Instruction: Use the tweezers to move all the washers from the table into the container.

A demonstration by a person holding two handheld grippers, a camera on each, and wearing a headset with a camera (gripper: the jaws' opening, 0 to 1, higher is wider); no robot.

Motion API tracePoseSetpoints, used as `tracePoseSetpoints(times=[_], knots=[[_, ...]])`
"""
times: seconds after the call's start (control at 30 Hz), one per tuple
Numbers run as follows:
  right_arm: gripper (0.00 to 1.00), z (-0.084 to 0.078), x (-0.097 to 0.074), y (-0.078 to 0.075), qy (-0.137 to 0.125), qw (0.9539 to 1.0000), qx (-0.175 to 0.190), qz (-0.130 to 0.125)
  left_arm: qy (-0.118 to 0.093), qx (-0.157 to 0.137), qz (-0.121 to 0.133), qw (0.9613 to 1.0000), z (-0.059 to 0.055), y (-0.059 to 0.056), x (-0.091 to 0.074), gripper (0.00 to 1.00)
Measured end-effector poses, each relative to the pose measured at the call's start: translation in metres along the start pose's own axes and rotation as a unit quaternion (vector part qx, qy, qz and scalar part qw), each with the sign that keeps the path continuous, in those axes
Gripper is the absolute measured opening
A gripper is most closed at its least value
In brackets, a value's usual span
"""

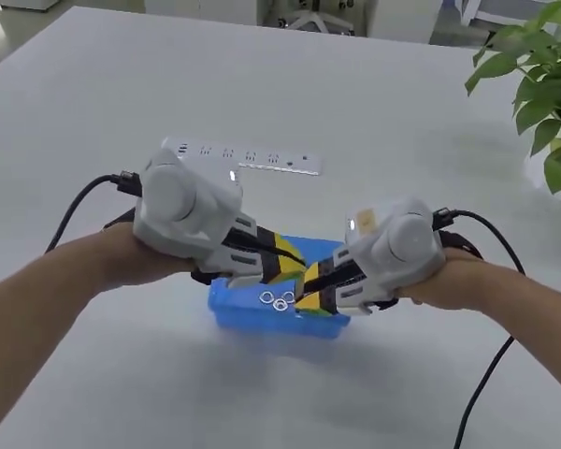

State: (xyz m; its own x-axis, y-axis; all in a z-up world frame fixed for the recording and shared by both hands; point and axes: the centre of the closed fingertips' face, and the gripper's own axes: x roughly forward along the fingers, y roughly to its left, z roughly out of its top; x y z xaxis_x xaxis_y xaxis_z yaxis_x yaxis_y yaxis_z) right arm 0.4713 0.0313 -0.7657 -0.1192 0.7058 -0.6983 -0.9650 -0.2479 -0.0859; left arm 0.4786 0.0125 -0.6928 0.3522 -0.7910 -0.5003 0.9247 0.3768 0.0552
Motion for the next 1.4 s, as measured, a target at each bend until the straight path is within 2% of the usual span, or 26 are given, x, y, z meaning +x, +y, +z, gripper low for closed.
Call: tracePoseSetpoints(times=[0.3,0.57,0.93,1.17,1.4], knots=[[0.12,0.006,-0.005,-0.002,-0.007,0.9999,0.004,-0.008,-0.004,0.01,0.003,0.9999,0.005,0.001,-0.004,0.05],[0.19,0.011,-0.01,-0.001,-0.012,0.9997,0.011,-0.016,-0.004,0.011,0.011,0.9999,0.01,0.001,-0.008,0.05],[0.24,0.016,-0.025,0.002,-0.016,0.9987,0.027,-0.039,-0.006,0.014,0.02,0.9997,0.02,0.0,-0.02,0.05],[0.27,0.017,-0.037,0.005,-0.017,0.9977,0.035,-0.055,-0.008,0.015,0.021,0.9996,0.028,-0.004,-0.028,0.05],[0.27,0.025,-0.045,0.011,-0.025,0.9968,0.035,-0.067,-0.01,0.021,0.016,0.9996,0.037,-0.014,-0.038,0.05]])
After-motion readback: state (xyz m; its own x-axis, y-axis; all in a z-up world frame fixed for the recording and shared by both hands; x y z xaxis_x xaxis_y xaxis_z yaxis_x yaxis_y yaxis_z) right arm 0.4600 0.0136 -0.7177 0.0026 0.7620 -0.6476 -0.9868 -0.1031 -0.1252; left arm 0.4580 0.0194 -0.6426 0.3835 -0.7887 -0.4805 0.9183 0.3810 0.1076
